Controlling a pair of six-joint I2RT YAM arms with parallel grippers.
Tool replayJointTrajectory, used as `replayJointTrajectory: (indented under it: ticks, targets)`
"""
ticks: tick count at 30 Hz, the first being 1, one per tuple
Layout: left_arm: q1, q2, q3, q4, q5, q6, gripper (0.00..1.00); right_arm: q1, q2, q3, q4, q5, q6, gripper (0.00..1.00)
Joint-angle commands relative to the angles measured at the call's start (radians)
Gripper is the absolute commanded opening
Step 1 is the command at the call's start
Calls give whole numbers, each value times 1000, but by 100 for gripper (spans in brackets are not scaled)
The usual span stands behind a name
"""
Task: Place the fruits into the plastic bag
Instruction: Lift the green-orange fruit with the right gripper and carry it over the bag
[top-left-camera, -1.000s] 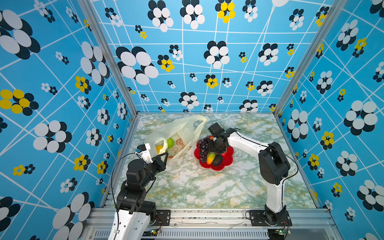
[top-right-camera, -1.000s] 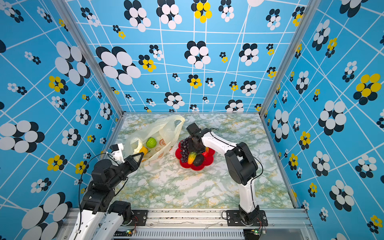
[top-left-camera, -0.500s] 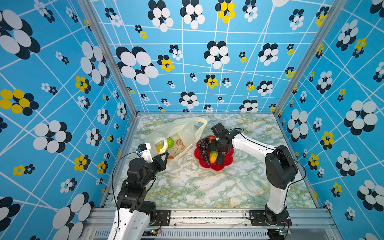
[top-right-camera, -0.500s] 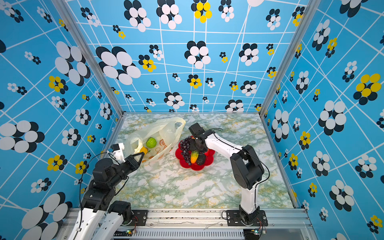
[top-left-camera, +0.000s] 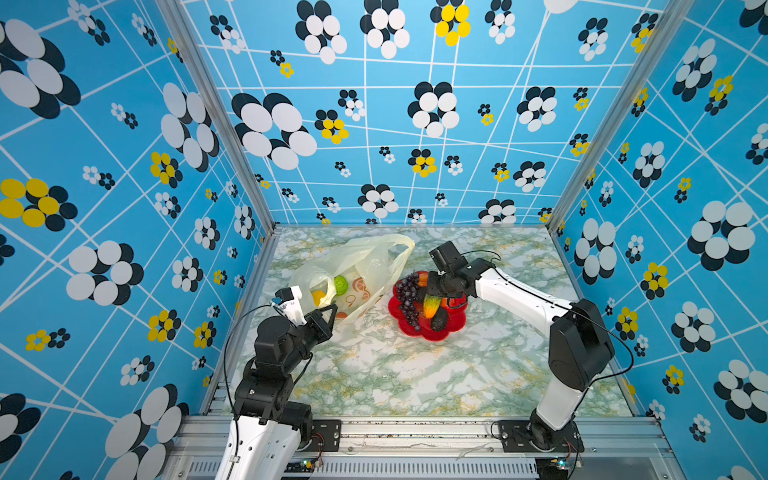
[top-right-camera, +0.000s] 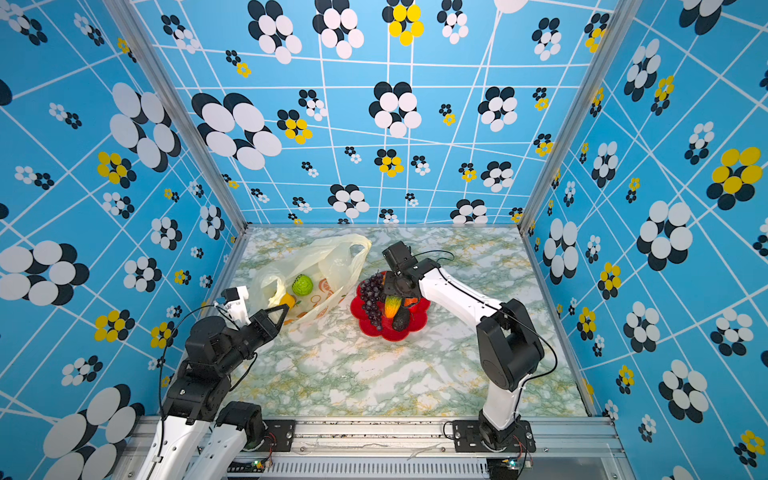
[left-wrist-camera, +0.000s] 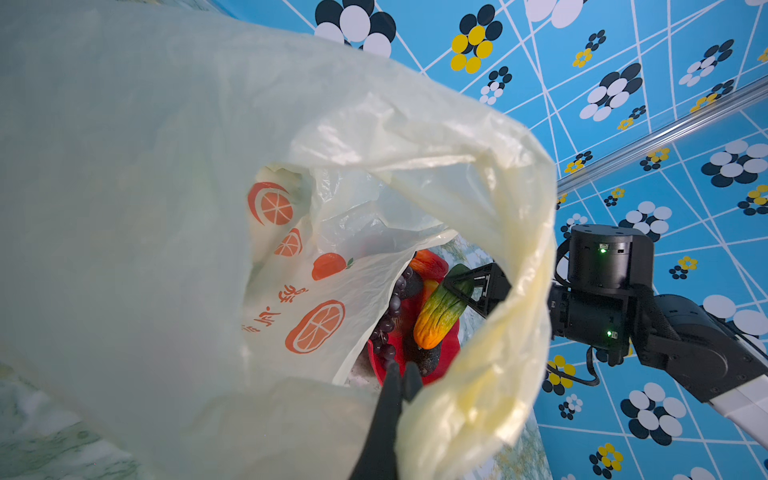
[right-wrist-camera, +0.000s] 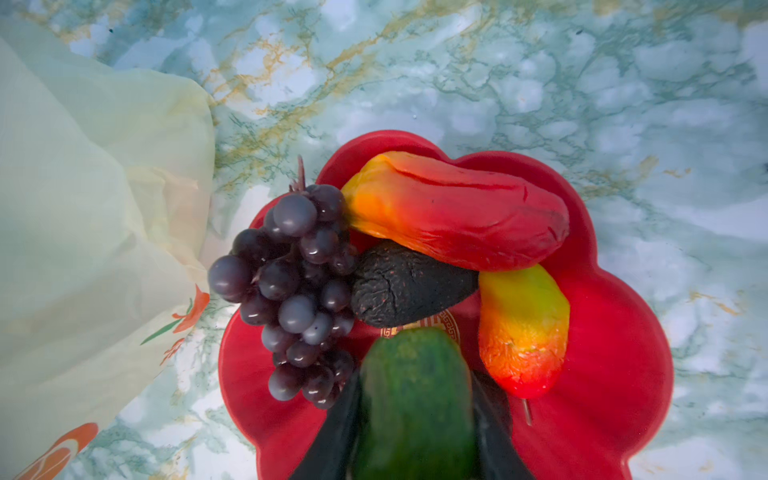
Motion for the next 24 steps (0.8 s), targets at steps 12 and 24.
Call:
replayJointTrajectory:
  ticks: [12, 24]
  targets:
    - [7, 8, -7, 41, 5, -13, 0, -8, -99, -50, 69, 68, -33, 14]
    - [7, 14, -12, 55, 10, -22, 0, 21, -315, -99, 339, -26, -124, 12]
